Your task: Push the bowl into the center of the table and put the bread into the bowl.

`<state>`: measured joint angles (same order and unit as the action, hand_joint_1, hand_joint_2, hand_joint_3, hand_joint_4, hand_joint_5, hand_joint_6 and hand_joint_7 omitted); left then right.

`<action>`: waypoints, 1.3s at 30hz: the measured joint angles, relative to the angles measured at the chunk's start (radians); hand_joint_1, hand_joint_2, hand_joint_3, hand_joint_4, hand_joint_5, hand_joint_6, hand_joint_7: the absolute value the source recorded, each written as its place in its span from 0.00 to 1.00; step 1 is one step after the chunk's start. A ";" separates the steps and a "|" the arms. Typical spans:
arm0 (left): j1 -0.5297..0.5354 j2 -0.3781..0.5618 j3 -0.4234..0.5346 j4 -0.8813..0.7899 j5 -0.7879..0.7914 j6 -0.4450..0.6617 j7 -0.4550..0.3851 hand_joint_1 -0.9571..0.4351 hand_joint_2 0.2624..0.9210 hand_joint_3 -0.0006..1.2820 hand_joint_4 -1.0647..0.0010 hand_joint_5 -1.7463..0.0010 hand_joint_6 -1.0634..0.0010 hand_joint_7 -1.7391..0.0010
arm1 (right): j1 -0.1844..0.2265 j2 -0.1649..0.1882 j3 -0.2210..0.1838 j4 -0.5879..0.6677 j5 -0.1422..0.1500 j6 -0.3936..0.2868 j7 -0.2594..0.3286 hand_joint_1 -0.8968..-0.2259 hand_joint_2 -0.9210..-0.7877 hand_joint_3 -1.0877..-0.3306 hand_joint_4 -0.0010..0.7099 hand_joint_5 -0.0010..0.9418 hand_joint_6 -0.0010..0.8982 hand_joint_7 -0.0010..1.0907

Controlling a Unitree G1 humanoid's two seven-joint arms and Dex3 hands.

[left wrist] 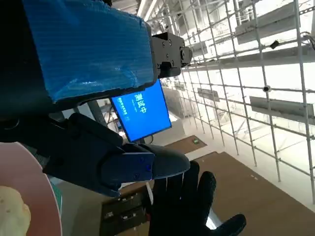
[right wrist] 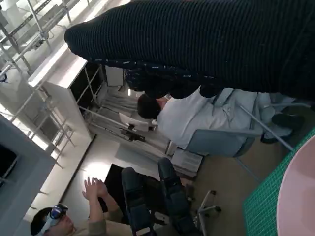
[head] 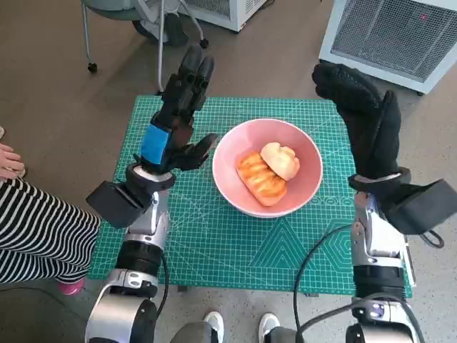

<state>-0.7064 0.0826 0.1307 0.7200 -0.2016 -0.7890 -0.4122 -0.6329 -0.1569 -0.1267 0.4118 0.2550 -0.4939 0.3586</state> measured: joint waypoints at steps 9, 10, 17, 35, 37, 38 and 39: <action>-0.002 0.001 -0.001 0.000 0.000 0.004 0.000 0.16 1.00 0.34 1.00 1.00 1.00 0.98 | 0.000 0.007 -0.001 0.000 0.011 -0.003 0.000 0.28 0.00 0.51 0.21 0.00 0.07 0.37; -0.002 0.001 -0.001 0.000 0.000 0.004 0.000 0.16 1.00 0.34 1.00 1.00 1.00 0.98 | 0.000 0.007 -0.002 0.000 0.011 -0.004 0.000 0.28 0.00 0.51 0.22 0.00 0.07 0.37; -0.002 0.001 -0.001 0.000 0.000 0.007 -0.003 0.16 1.00 0.33 1.00 1.00 0.99 0.97 | 0.000 0.007 -0.005 0.000 0.015 -0.006 0.000 0.27 0.00 0.52 0.22 0.00 0.07 0.38; -0.002 0.005 0.001 -0.007 -0.012 0.031 -0.030 0.17 1.00 0.31 1.00 1.00 0.98 0.97 | 0.000 0.007 -0.009 -0.002 0.017 -0.006 0.009 0.26 0.00 0.52 0.22 0.00 0.08 0.38; -0.001 0.005 0.002 -0.014 -0.016 0.035 -0.034 0.17 1.00 0.30 0.99 1.00 0.98 0.97 | 0.000 0.007 -0.010 -0.003 0.017 -0.006 0.009 0.26 0.00 0.52 0.22 0.00 0.08 0.38; -0.002 0.005 0.002 -0.017 -0.018 0.036 -0.035 0.17 1.00 0.30 0.99 1.00 0.98 0.97 | 0.000 0.007 -0.010 -0.004 0.017 -0.006 0.009 0.26 0.00 0.52 0.22 0.00 0.08 0.38; -0.002 0.005 0.002 -0.020 -0.022 0.037 -0.038 0.18 1.00 0.30 0.99 1.00 0.98 0.96 | 0.000 0.007 -0.010 -0.004 0.017 -0.006 0.009 0.26 0.00 0.52 0.22 0.00 0.08 0.38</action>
<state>-0.7079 0.0880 0.1330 0.6997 -0.2235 -0.7517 -0.4499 -0.6328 -0.1500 -0.1371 0.4078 0.2720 -0.5001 0.3676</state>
